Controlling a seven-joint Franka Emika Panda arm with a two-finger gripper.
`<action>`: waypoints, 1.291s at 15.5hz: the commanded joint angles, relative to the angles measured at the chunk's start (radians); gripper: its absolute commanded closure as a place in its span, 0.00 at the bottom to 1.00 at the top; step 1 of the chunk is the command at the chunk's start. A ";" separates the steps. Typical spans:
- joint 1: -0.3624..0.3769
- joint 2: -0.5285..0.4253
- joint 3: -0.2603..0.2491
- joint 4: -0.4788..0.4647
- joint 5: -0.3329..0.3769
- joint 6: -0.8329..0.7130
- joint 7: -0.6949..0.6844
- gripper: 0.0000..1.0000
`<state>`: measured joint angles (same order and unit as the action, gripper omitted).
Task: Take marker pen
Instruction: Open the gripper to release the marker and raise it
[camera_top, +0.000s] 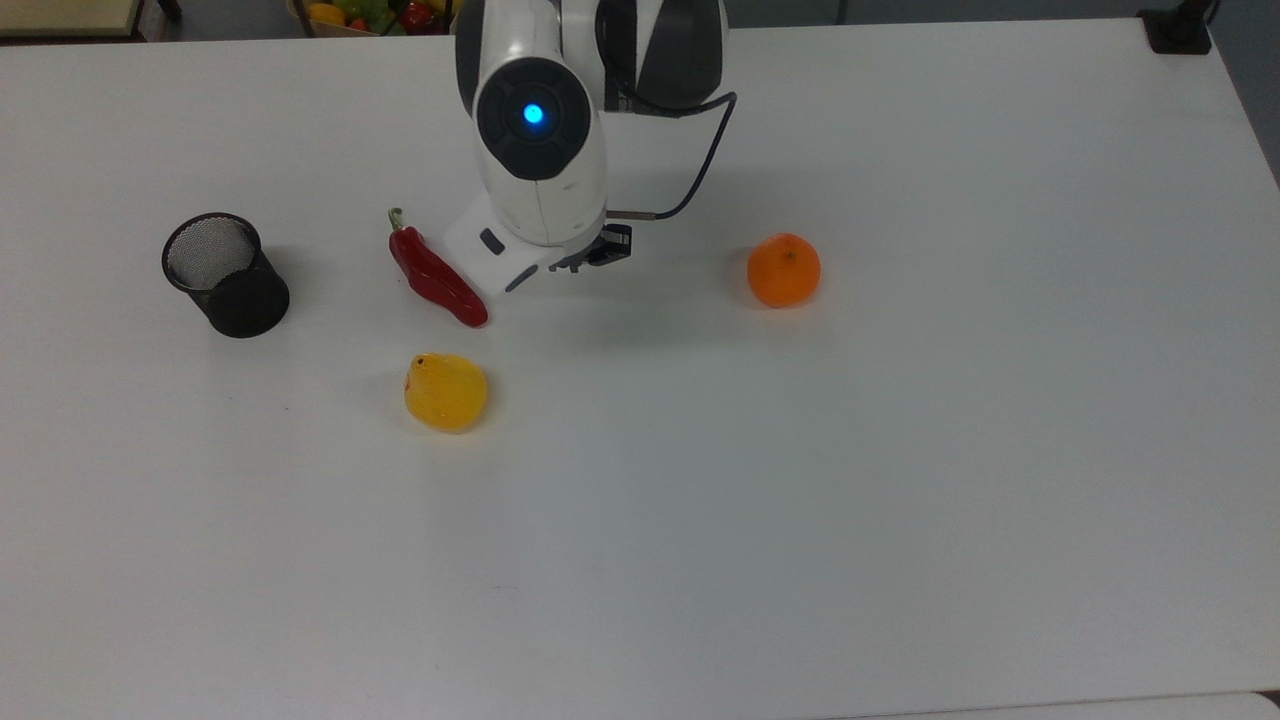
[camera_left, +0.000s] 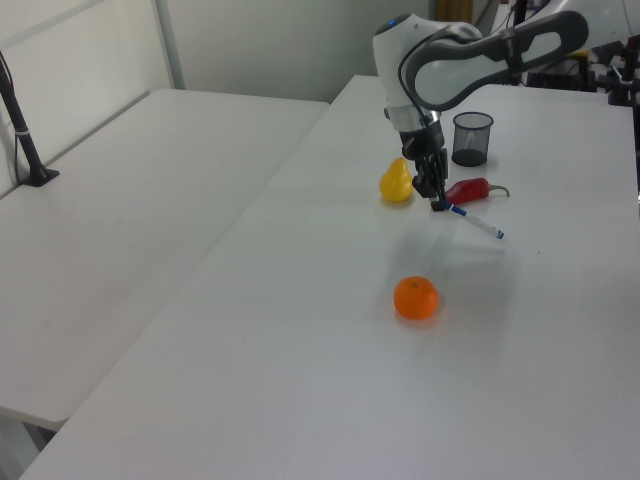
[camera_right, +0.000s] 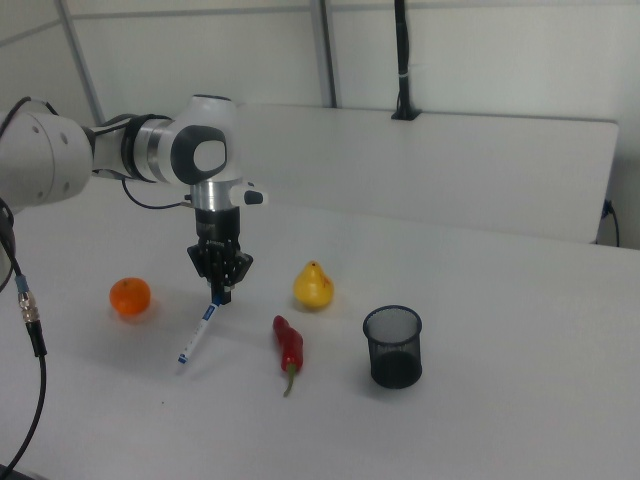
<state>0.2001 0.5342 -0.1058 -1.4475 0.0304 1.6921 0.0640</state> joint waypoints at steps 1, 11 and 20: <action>0.010 0.009 0.003 -0.008 -0.024 -0.002 -0.013 1.00; 0.013 0.023 0.006 -0.021 -0.032 0.064 0.008 0.45; 0.001 -0.048 0.006 -0.021 -0.046 0.060 0.016 0.00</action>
<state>0.2025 0.5613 -0.0992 -1.4414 0.0022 1.7324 0.0654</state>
